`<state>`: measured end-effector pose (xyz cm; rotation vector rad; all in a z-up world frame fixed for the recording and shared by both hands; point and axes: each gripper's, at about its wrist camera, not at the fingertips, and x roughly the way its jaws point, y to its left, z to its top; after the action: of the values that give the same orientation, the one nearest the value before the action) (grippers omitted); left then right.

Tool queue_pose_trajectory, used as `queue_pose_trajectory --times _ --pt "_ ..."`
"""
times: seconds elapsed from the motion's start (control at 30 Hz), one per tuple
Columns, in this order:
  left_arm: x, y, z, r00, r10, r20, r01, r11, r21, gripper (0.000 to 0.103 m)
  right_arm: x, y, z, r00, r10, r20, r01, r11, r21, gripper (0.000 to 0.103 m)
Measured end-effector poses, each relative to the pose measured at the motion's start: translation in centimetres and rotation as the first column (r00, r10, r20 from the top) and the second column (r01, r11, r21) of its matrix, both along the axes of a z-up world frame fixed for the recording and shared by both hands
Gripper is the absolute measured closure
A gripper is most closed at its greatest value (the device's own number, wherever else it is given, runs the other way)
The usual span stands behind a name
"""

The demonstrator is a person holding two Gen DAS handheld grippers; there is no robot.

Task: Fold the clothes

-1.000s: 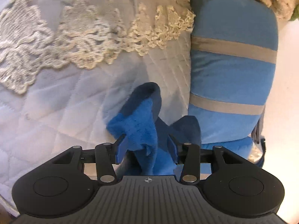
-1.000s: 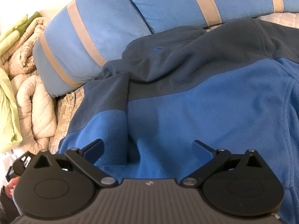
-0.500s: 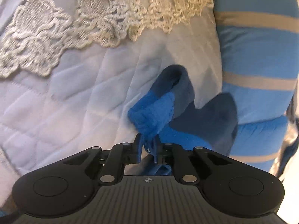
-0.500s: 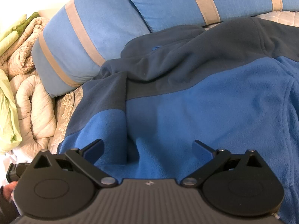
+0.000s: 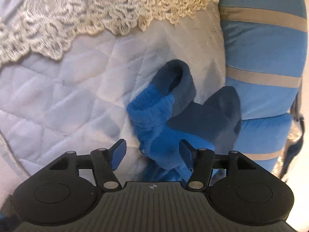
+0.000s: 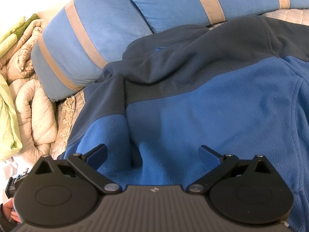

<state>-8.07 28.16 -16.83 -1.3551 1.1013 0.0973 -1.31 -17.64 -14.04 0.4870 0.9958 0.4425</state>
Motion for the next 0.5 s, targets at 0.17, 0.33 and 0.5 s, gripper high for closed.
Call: queue_pose_trajectory --times 0.17,0.33,0.5 --pt "0.3 -0.9 -1.5 0.999 0.040 -0.007 -0.040 0.998 -0.057 0.045 0.0 -0.2 -0.1 1.000 -0.004 -0.001 0.004 1.000 -0.001 0.000" --pt "-0.1 -1.3 -1.9 0.993 0.105 0.047 -0.102 0.993 -0.061 0.053 0.1 -0.2 -0.2 1.000 -0.007 -0.007 0.007 1.000 0.000 0.000" --pt "-1.3 -1.3 -1.4 0.981 0.119 0.153 -0.118 0.993 -0.015 0.054 0.1 -0.2 -0.2 1.000 -0.005 -0.006 0.005 1.000 0.004 0.000"
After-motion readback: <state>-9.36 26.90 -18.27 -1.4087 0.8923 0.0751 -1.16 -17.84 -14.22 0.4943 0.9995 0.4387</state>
